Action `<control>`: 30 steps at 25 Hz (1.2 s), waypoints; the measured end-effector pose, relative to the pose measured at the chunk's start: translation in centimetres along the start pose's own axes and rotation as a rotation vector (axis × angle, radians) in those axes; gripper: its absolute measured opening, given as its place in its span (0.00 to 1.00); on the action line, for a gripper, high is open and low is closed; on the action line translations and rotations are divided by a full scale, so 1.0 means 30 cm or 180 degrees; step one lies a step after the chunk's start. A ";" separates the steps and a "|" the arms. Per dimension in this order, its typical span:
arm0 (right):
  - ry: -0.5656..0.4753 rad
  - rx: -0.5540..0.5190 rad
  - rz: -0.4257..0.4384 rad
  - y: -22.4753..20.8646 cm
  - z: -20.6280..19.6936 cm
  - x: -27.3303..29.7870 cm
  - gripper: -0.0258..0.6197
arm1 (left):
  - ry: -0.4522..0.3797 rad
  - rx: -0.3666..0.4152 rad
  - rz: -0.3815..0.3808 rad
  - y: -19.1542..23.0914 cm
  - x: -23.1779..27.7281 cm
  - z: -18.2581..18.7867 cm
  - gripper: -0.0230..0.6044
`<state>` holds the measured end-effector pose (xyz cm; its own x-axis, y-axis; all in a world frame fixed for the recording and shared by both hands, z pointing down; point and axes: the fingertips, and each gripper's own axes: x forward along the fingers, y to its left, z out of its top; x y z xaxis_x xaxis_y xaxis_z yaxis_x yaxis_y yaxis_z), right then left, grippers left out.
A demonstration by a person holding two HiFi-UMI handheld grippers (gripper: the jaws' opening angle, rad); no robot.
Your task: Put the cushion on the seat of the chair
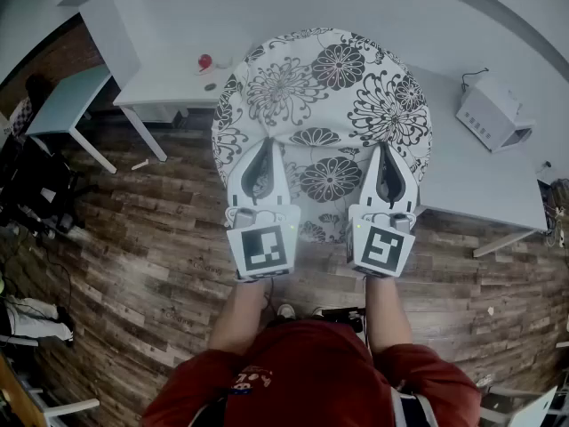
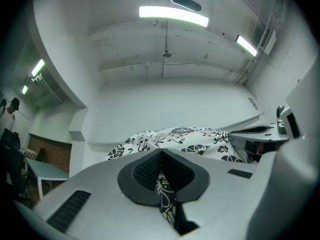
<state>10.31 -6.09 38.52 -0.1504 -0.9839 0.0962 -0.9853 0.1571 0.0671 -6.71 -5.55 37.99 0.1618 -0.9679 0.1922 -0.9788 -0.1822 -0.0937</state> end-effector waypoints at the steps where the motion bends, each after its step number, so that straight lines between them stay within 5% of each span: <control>1: 0.0000 -0.0003 -0.0005 -0.002 0.000 0.003 0.08 | -0.0030 -0.0052 0.0018 0.000 0.004 0.007 0.08; 30: 0.0119 -0.0124 -0.0237 0.007 -0.032 -0.003 0.08 | -0.0152 -0.0229 -0.0107 0.023 0.025 -0.004 0.08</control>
<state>10.19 -5.87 39.48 -0.0729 -0.9893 0.1266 -0.9896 0.0875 0.1138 -7.28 -6.38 38.19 0.1989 -0.9689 0.1472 -0.9789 -0.2036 -0.0172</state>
